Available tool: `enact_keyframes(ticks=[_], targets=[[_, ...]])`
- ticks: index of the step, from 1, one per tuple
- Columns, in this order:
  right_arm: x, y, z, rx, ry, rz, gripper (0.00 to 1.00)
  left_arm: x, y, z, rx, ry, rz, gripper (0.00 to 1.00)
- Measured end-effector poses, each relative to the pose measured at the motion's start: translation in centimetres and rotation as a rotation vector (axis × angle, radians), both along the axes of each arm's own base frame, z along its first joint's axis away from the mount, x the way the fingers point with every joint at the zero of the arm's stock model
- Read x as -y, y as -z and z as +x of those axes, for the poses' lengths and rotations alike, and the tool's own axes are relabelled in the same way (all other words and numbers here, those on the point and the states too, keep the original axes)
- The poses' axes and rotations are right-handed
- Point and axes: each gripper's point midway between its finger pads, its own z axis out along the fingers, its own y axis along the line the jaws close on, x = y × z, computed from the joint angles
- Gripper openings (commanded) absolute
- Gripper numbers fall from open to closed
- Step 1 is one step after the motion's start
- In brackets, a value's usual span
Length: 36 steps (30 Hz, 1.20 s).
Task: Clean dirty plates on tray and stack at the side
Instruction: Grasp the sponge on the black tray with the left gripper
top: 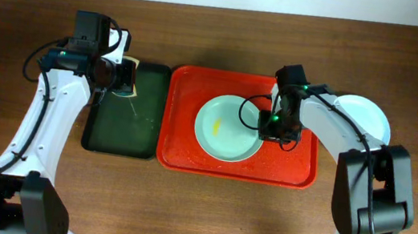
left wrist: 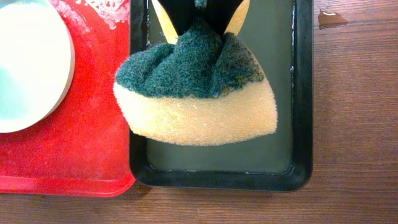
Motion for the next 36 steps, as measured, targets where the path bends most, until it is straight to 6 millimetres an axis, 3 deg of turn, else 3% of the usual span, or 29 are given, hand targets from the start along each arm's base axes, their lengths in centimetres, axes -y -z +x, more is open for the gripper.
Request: enact_keyframes(ticks=[15,27,36], targets=[[-1.0,0.0,-0.3,-0.036,0.074,0.043,0.04,0.0,0.4,-0.2,-0.007,0.003,0.001,0.00],[-3.8,-1.0,-0.7,-0.090,0.119,0.217,0.04,0.0,0.9,-0.5,-0.021,0.003,0.002,0.00],[-4.5,-1.3,-0.4,-0.078,0.108,0.246,0.04,0.0,1.7,-1.6,-0.069,0.003,0.003,0.00]])
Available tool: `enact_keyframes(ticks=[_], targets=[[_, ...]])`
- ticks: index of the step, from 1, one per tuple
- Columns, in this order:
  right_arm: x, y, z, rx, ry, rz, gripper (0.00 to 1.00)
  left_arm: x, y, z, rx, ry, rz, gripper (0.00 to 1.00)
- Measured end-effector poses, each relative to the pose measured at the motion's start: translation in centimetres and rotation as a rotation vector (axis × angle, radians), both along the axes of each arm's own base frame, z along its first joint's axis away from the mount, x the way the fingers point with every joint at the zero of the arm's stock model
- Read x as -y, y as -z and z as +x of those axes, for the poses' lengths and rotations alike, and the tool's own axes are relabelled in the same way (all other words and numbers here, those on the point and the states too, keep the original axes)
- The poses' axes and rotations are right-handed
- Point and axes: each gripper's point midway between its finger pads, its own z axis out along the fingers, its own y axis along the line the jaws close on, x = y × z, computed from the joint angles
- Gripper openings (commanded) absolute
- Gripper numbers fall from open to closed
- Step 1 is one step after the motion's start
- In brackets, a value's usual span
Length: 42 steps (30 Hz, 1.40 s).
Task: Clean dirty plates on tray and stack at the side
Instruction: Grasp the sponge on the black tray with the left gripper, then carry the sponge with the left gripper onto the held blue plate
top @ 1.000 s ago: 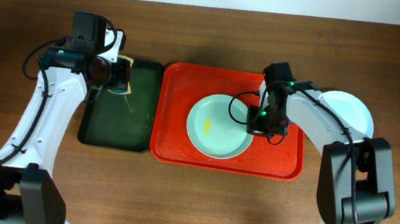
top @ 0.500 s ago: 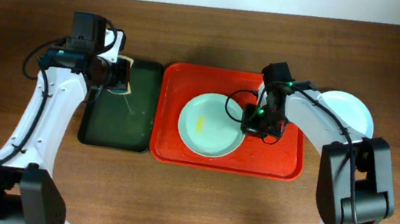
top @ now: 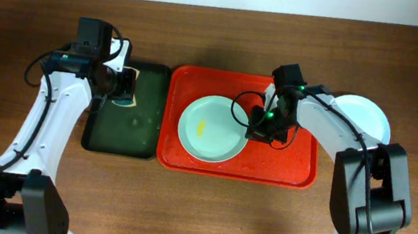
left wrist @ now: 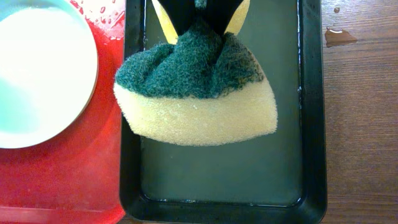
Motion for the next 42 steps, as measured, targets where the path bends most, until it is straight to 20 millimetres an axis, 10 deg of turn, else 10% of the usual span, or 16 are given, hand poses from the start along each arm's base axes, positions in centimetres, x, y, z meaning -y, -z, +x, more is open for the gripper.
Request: enact_keyframes(ticks=[22,27,35,42], targets=[[-2.3,0.1,-0.5,0.034,-0.069,-0.022,0.04,3.8,-0.5,-1.8,-0.062,0.073,0.088,0.00],[-2.3,0.1,-0.5,0.037,-0.068,-0.021,0.04,7.2,-1.4,-2.0,-0.079,0.122,0.016,0.00],[-2.2,0.2,-0.4,0.038,-0.068,-0.025,0.04,14.0,4.3,-3.4,-0.221,0.201,-0.006,0.00],[-2.2,0.2,-0.4,0.040,-0.068,-0.028,0.04,15.1,7.5,-3.1,-0.270,0.172,-0.002,0.00]])
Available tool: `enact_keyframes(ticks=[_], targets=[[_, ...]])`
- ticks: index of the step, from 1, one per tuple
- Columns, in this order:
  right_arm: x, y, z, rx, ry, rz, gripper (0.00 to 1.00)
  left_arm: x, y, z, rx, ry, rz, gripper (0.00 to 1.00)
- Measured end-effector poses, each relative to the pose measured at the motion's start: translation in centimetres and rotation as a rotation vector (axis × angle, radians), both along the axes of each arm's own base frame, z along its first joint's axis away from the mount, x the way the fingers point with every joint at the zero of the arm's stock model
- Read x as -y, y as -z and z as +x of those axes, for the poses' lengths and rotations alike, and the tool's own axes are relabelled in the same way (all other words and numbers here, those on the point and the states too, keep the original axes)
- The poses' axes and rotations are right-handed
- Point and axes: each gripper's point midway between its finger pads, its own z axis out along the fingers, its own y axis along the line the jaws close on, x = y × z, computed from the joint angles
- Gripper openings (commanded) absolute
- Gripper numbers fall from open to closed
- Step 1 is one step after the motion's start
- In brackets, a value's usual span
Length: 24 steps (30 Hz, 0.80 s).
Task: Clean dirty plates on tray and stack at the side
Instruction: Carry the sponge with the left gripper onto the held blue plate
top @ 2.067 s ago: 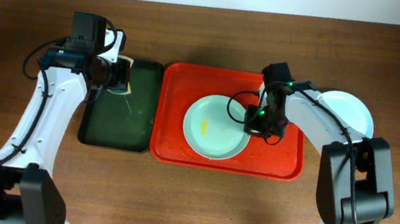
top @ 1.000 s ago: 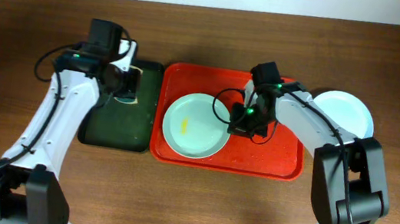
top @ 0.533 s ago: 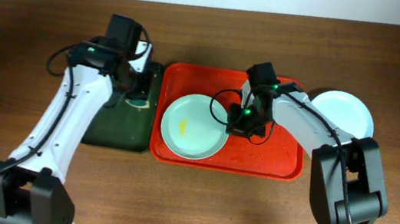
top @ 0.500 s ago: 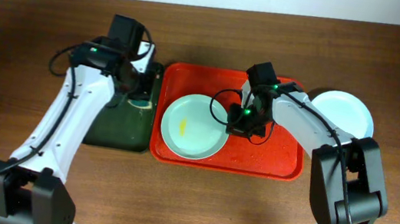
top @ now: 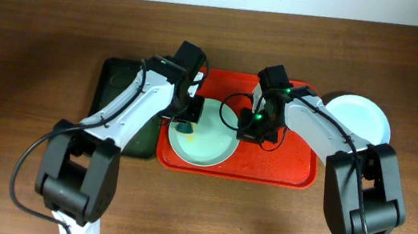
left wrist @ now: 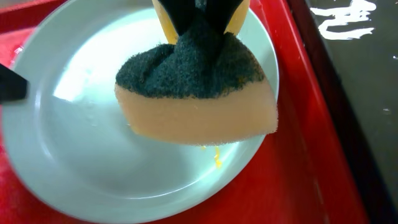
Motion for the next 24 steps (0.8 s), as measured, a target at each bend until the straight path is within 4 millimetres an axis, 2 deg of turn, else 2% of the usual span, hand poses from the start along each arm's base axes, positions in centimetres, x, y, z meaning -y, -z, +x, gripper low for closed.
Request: enact_keyframes(ticks=[5,12,24], targets=[[0.0,0.0,0.1,0.003,0.000,0.001,0.04,0.1,2.3,0.2,-0.033,-0.009,0.013,0.00],[0.0,0.0,0.2,0.007,0.001,-0.002,0.04,0.2,4.5,0.4,-0.064,-0.016,0.026,0.00],[0.8,0.7,0.5,0.016,0.008,-0.047,0.04,1.4,5.2,0.6,-0.106,-0.014,-0.063,0.00]])
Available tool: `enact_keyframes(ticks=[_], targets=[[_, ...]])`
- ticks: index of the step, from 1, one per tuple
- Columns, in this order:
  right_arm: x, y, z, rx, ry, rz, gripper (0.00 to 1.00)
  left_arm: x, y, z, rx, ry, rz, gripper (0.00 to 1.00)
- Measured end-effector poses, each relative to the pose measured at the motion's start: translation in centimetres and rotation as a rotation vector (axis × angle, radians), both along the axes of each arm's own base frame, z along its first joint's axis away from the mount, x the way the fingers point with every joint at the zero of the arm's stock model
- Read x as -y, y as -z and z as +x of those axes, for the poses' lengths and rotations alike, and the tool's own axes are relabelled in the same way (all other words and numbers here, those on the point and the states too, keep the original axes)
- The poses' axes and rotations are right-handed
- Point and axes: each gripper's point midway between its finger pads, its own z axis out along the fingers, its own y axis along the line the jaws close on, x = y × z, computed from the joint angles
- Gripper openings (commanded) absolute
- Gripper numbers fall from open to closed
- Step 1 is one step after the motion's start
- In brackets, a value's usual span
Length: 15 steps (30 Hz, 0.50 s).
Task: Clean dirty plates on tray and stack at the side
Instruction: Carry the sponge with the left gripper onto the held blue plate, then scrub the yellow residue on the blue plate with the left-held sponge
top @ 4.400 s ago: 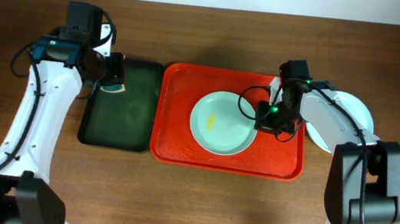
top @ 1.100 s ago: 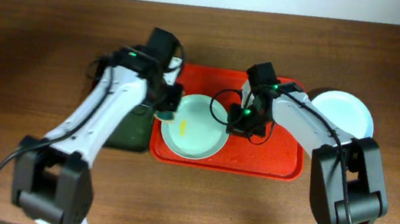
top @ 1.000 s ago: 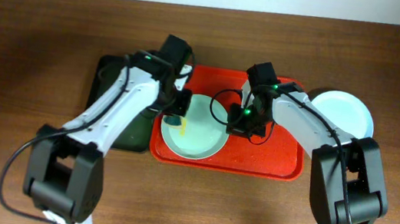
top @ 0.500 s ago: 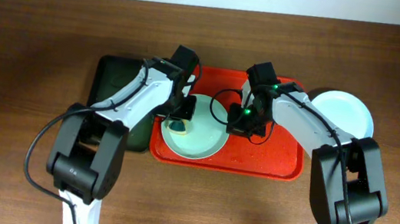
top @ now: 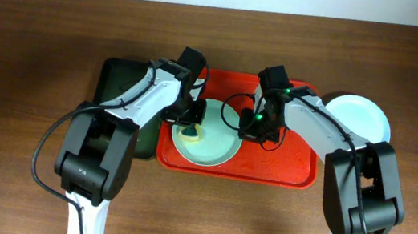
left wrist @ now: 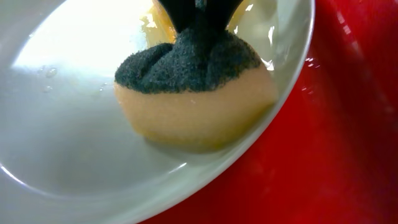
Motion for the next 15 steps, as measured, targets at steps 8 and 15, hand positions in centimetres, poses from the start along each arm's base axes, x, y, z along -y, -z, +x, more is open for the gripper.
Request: enact_keyframes(ticks=[8,15], targets=[[0.8,0.5,0.4,0.037,-0.005,-0.095,0.04,0.7,0.0,0.0,-0.004,0.004,-0.040,0.00],[0.7,0.6,0.4,0.053,-0.014,-0.118,0.04,2.0,-0.1,-0.4,-0.026,0.049,-0.118,0.00]])
